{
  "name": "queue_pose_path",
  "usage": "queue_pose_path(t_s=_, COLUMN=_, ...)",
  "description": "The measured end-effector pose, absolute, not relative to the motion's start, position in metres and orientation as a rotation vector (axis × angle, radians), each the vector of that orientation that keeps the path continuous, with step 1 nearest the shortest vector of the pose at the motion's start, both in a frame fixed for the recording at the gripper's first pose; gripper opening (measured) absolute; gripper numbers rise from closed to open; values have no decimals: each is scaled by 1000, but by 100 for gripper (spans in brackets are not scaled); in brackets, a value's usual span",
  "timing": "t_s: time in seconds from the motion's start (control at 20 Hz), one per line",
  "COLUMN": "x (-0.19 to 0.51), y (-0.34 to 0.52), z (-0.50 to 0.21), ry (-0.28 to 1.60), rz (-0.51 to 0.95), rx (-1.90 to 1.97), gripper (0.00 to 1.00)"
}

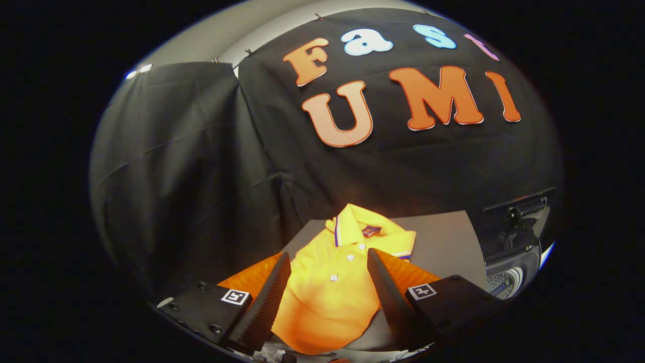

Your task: Put the clothes into the washing machine and then close the washing machine lid.

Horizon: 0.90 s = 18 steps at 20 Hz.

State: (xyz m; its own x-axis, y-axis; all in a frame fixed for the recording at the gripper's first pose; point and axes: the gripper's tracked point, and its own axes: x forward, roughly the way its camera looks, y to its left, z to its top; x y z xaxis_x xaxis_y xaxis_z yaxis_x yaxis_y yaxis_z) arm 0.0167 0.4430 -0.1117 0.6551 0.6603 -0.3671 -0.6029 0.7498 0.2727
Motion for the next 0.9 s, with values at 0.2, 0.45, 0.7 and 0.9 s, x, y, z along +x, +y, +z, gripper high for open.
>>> queue_pose_path(t_s=0.2, x=25, y=435, z=-161, ry=583, rz=653, rx=12, gripper=98)
queue_pose_path(t_s=0.45, x=23, y=438, z=-188, ry=645, rz=687, rx=-149, gripper=98)
queue_pose_path(t_s=0.7, x=20, y=446, z=-190, ry=679, rz=759, rx=-111, gripper=75)
queue_pose_path(t_s=0.9, x=22, y=456, z=-191, ry=701, rz=802, rx=-93, gripper=41)
